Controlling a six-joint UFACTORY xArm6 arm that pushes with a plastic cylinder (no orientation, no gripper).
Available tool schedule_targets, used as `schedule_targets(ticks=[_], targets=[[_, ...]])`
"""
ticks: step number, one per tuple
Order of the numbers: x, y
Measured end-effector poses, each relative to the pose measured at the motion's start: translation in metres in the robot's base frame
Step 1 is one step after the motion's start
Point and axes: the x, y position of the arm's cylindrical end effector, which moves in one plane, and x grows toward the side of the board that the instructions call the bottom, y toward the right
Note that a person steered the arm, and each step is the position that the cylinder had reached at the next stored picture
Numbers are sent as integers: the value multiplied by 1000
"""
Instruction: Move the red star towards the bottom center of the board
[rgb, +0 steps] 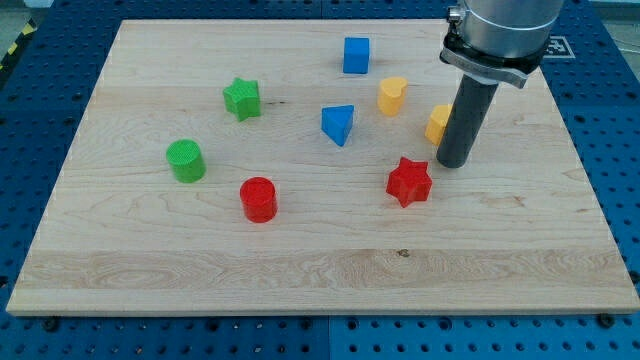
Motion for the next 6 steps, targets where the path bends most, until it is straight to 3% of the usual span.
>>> schedule_targets(ticks=[3, 6], targets=[[15, -46], [37, -54]])
